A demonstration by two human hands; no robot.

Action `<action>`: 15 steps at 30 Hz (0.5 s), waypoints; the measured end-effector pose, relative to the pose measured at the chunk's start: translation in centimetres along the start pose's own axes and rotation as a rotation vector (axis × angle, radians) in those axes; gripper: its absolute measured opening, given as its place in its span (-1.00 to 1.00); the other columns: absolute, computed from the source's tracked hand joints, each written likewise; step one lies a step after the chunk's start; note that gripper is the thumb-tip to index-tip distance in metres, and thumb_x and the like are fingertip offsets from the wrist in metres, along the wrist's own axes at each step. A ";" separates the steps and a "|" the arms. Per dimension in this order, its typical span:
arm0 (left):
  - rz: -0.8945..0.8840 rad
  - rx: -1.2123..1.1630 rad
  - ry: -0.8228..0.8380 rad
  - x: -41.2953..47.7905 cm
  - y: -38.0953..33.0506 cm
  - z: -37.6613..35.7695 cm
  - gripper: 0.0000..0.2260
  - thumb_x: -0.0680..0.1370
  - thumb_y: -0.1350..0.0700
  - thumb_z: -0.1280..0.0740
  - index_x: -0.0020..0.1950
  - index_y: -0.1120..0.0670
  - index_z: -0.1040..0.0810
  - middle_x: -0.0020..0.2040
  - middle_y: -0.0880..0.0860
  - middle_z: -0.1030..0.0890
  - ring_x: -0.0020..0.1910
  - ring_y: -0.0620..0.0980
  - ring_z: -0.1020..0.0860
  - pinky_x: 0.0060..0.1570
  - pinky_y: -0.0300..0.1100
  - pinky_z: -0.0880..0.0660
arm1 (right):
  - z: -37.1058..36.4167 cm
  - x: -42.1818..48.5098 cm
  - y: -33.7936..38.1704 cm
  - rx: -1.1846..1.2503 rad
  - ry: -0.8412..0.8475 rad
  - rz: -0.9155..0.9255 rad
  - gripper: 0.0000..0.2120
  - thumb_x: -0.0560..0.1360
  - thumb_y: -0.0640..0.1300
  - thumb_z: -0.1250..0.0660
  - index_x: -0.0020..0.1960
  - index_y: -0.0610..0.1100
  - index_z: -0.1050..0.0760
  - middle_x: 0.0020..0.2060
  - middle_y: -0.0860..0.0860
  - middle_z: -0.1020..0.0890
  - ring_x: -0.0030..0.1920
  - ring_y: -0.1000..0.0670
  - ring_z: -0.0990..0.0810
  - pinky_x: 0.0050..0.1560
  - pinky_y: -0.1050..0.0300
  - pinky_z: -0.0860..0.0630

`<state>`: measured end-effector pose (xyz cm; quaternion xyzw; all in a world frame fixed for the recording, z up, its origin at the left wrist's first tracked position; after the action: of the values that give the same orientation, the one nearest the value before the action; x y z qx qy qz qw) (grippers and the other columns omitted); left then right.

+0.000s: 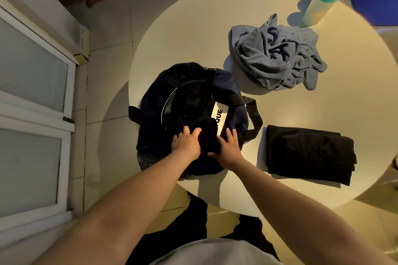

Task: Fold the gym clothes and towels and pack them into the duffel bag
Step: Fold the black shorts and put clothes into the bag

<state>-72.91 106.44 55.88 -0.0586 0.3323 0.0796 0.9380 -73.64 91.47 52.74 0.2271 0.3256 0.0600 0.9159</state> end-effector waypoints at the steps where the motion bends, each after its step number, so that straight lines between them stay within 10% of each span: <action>1: 0.021 0.051 0.009 0.0 0.4 0.1 -0.35 0.58 0.06 -0.34 0.58 -0.17 -0.09 0.50 0.15 -0.20 0.40 0.16 -0.37 0.50 0.09 -0.14 | 0.0 0.1 0.2 -0.018 -0.005 0.029 -0.21 0.54 0.27 -0.30 0.62 -0.05 -0.11 0.63 -0.10 0.08 0.58 -0.19 0.34 0.56 -0.15 0.22; 10: 0.009 -0.102 -0.064 -0.2 -1.3 0.1 -0.33 0.59 -0.16 -0.28 0.61 -0.06 -0.06 0.61 0.18 -0.05 0.49 0.31 -0.26 0.51 0.16 0.01 | 0.6 -0.3 1.3 0.203 0.025 0.004 -0.62 0.69 0.00 -0.10 0.48 0.15 -0.37 0.54 0.01 -0.29 0.61 -0.09 0.12 0.52 -0.29 0.30; 15: -0.084 -0.162 -0.041 -0.1 -0.5 -0.3 -0.23 0.56 -0.11 -0.36 0.62 -0.13 0.05 0.62 0.14 -0.10 0.48 0.27 -0.32 0.50 0.17 -0.10 | 0.5 -0.3 2.4 0.501 0.114 0.013 -0.47 0.61 -0.21 -0.12 0.39 0.34 -0.42 0.58 0.01 -0.24 0.61 0.00 -0.01 0.44 -0.29 0.51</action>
<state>-73.03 105.90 55.75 -0.1465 0.3026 0.0682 0.9393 -73.50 93.35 54.36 0.4454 0.3801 -0.0041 0.8106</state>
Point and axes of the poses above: each hand's wrist, its own x-axis towards the middle knuckle, its own z-axis out of the back of the hand, y = z × x, the point moved 8 cm from there along x, towards the middle knuckle
